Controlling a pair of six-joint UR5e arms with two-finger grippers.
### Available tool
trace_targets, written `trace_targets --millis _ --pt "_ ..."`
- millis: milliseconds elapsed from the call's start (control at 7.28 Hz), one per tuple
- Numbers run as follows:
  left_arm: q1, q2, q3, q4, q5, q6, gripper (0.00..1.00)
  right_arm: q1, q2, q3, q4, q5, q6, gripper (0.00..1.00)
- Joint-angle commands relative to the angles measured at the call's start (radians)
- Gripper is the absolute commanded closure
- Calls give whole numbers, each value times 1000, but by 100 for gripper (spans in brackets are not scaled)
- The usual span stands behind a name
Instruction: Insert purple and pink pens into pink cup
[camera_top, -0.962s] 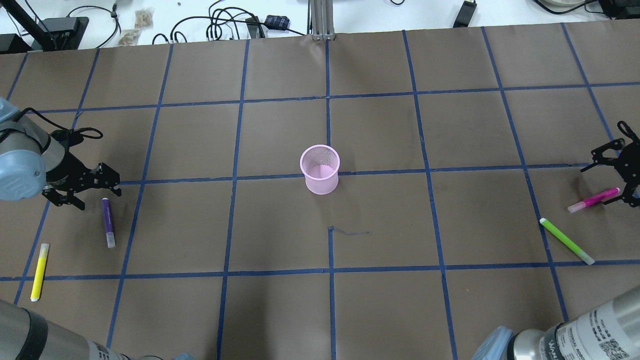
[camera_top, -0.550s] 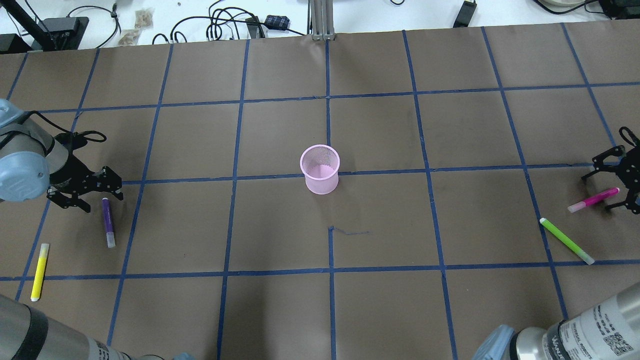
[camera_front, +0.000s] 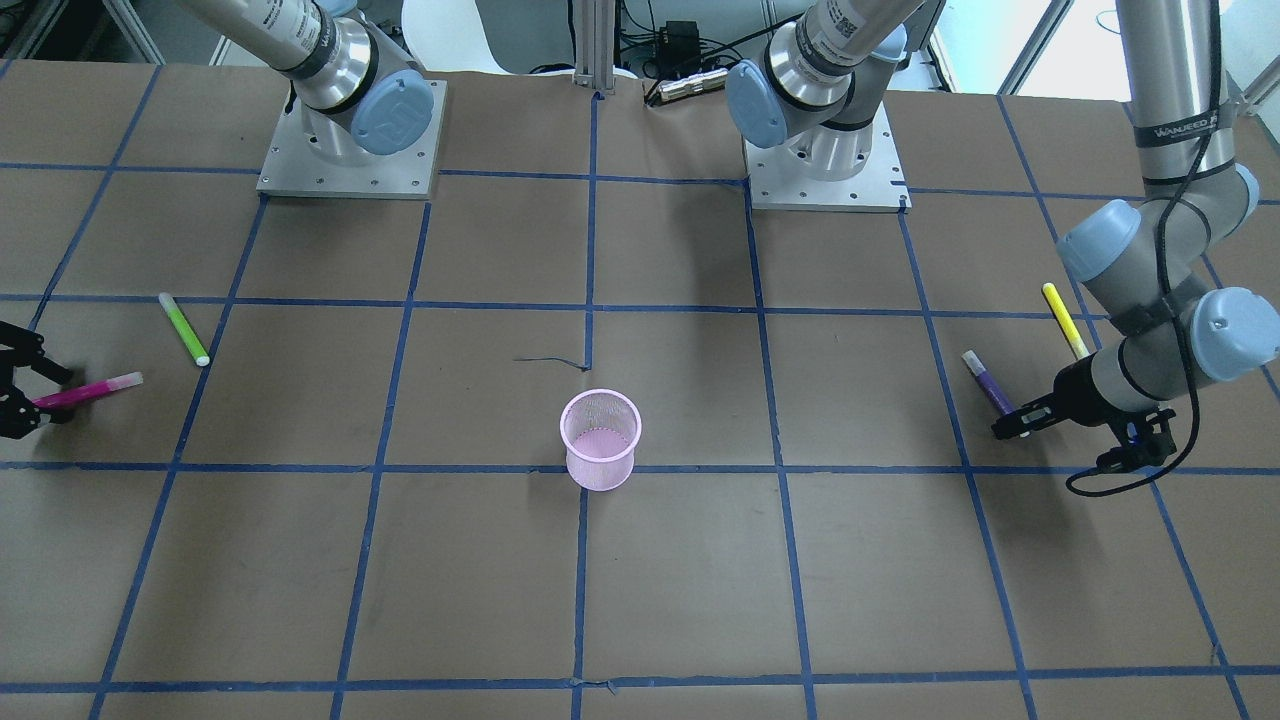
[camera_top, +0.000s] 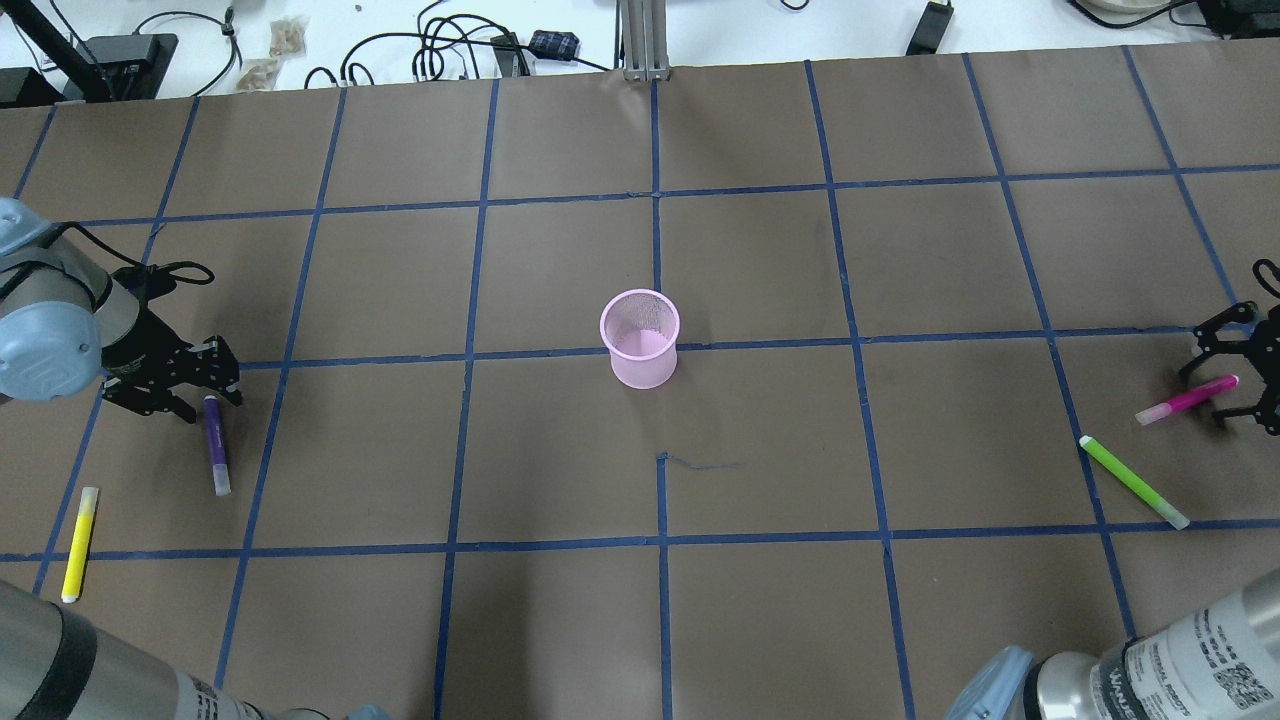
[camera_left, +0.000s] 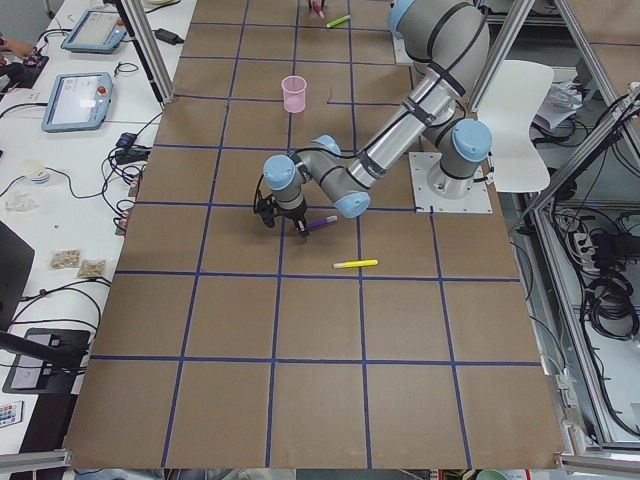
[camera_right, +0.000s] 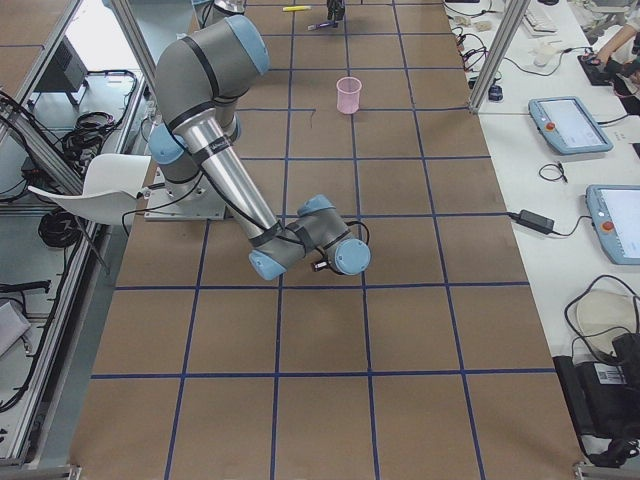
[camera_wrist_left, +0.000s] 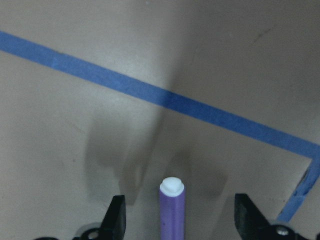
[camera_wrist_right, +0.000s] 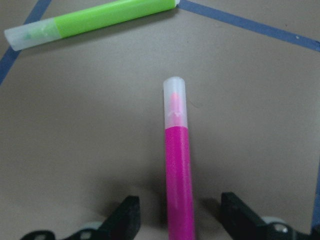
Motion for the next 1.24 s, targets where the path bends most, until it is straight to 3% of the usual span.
trace_targets --millis 0,275,412,824,1099 --pt "0 -1 1 -1 0 1 98 -3 -3 2 3 9 0 51" --pt "0 18 18 0 1 -3 100 -3 -8 2 4 12 2 77" --pt "-3 40 40 -3 4 -1 100 -3 -8 -1 4 12 2 85" --pt "-24 116 168 -102 1 -3 100 0 -41 5 13 16 15 93" --pt "-52 149 194 -135 3 -3 100 20 -115 5 65 45 37 93"
